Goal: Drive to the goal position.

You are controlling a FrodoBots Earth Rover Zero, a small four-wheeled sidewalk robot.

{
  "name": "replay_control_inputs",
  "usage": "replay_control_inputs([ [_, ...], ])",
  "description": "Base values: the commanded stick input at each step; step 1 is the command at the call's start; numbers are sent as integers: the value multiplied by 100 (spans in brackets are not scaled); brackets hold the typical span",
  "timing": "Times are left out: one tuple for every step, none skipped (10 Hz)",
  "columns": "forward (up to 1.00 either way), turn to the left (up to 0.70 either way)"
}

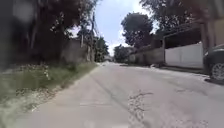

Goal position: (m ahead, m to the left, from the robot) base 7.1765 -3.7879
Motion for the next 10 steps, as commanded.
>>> replay_control_inputs([
  [100,-7],
  [100,0],
  [100,0],
  [100,0],
  [100,0],
  [100,0],
  [100,0],
  [100,0],
  [100,0],
  [100,0],
])
